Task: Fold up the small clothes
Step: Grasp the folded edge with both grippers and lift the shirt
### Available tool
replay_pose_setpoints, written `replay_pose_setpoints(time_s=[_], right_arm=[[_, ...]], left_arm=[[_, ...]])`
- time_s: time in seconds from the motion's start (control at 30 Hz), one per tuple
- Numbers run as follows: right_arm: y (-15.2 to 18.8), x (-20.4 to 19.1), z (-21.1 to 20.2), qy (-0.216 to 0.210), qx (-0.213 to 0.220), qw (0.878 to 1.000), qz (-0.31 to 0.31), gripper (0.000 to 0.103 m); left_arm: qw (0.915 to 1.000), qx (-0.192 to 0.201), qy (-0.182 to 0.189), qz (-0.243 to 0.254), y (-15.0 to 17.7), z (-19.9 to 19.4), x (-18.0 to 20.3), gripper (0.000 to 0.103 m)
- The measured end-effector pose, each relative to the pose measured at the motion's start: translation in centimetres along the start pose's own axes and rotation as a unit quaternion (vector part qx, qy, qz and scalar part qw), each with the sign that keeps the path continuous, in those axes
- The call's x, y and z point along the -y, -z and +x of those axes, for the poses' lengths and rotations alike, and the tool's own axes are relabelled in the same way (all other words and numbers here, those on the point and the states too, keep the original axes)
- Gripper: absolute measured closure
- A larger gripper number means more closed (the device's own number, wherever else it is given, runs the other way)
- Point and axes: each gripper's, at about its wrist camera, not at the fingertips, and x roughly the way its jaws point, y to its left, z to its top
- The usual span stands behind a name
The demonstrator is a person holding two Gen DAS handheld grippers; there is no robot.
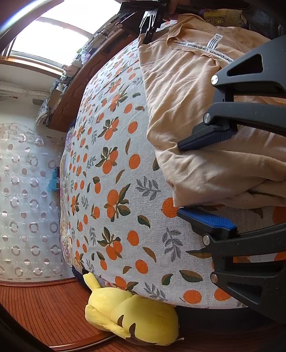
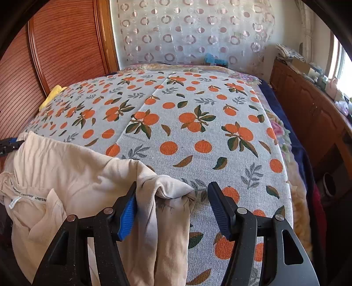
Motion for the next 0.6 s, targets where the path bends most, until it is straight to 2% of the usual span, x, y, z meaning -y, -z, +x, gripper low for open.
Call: replay_pose_setpoints(time_s=[0.07, 0.17, 0.23, 0.33, 0.47, 0.6], right_arm=[[0.0, 0.0, 0.0, 0.001, 0.000, 1.000, -0.004, 0.039], [0.3, -0.3, -0.2, -0.003, 0.003, 1.000, -0.008, 0.041], [0.5, -0.6, -0.4, -0.019, 0.008, 1.000, -0.017, 0.068], [0.8, -1.6, -0.7, -0.034, 0.007, 0.998, -0.045, 0.085], [1.3, -2.5, -1.5, -0.044, 0.007, 0.997, -0.061, 0.087], [1.6, -2.8, -3.4, -0.062, 0.022, 0.996, -0.063, 0.088]], left_arm=[[1.0000, 0.000, 0.001, -0.001, 0.0, 0.0, -0.1, 0.048], [1.0000, -0.001, 0.001, -0.001, -0.1, -0.1, -0.2, 0.060], [1.0000, -0.003, 0.004, -0.002, -0.1, -0.1, -0.1, 0.065], [0.9999, -0.009, 0.014, 0.001, -0.1, -0.1, 0.2, 0.078], [0.9999, -0.005, 0.014, 0.006, 0.1, -0.9, 0.9, 0.089], [0.9995, 0.024, 0.019, 0.010, 0.2, -3.5, 1.6, 0.091]])
